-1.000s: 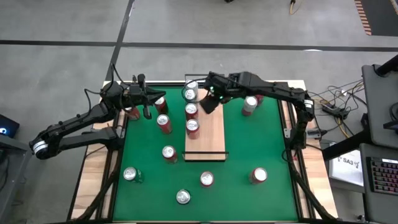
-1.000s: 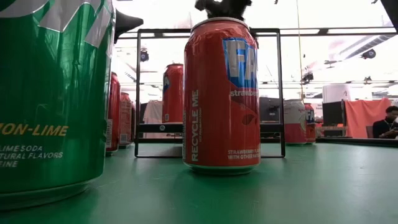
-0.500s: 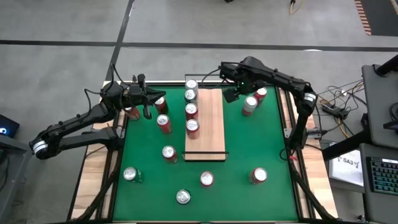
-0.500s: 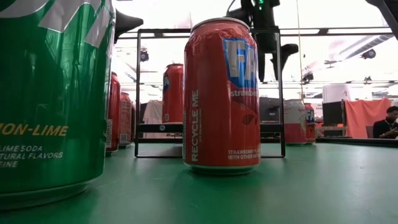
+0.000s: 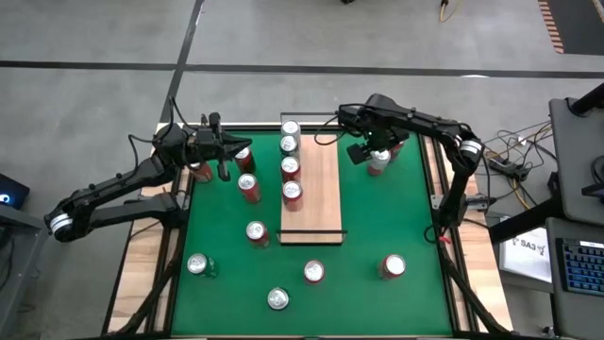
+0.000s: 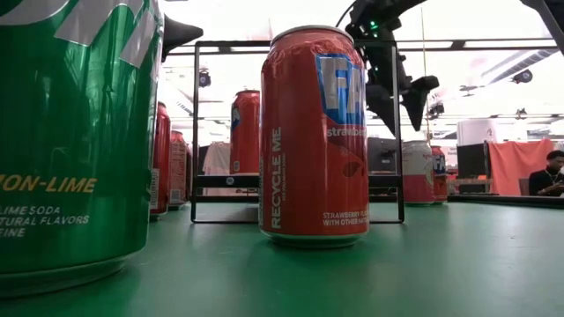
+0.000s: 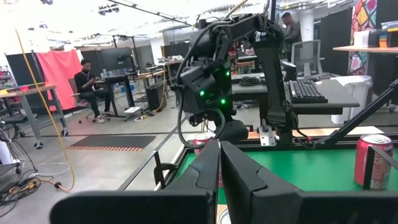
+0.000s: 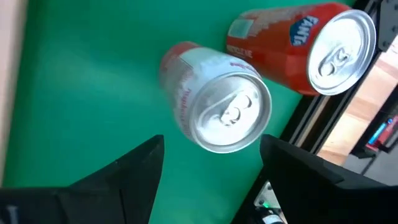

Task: Place canned beverage on shelf
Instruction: Put the white/pink soda can on the shelf and aligned with the other white/pink soda can

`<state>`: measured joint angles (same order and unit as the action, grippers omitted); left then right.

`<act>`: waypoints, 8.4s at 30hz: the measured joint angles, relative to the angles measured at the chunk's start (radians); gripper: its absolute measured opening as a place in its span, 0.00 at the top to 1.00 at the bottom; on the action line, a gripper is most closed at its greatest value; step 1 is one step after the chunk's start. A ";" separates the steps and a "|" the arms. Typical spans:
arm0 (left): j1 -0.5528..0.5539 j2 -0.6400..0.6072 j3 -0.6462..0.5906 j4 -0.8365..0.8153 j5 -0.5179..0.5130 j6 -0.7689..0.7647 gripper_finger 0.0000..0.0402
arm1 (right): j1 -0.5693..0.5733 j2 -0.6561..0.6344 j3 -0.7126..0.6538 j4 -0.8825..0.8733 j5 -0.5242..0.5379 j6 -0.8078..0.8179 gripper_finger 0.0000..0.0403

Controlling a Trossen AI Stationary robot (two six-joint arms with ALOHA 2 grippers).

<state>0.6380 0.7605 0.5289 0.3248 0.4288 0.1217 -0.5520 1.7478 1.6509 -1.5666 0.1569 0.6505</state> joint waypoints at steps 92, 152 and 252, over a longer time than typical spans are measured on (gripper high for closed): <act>0.000 0.000 0.000 0.000 -0.001 0.000 1.00 | -0.042 -0.018 0.001 0.132 -0.079 -0.014 0.36; 0.000 0.000 0.000 -0.005 -0.001 0.004 1.00 | -0.035 -0.030 -0.107 0.219 -0.093 0.029 0.33; 0.000 0.000 0.000 -0.004 -0.001 0.004 1.00 | 0.214 0.041 0.111 0.379 -0.157 -0.138 0.29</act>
<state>0.6384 0.7605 0.5291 0.3210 0.4280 0.1261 -0.3382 1.7889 1.7615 -1.1872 0.0002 0.5129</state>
